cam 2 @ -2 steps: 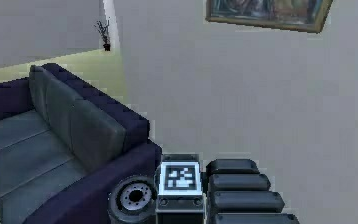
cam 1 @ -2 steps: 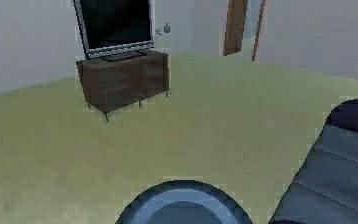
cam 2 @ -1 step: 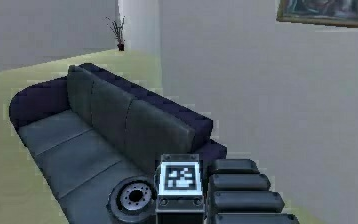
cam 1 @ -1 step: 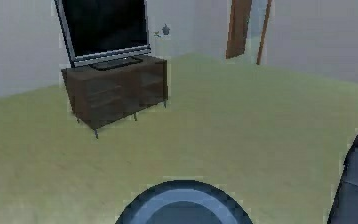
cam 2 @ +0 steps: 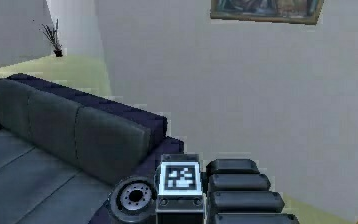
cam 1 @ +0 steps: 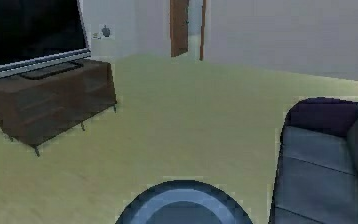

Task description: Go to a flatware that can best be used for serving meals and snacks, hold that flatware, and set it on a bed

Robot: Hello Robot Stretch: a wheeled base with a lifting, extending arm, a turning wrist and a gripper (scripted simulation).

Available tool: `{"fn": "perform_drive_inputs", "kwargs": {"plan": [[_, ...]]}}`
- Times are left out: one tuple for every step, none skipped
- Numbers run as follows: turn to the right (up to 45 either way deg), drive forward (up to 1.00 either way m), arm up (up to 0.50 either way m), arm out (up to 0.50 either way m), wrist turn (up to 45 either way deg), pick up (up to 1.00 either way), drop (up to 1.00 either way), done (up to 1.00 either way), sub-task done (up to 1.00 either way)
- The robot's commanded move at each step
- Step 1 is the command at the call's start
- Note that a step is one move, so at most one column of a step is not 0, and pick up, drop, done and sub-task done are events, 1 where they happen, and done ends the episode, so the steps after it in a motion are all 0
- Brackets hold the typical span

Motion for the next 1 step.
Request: {"fn": "perform_drive_inputs", "kwargs": {"plan": [[0.0, 0.45, 0.0, 0.0, 0.0, 0.0, 0.0, 0.0, 0.0]]}}
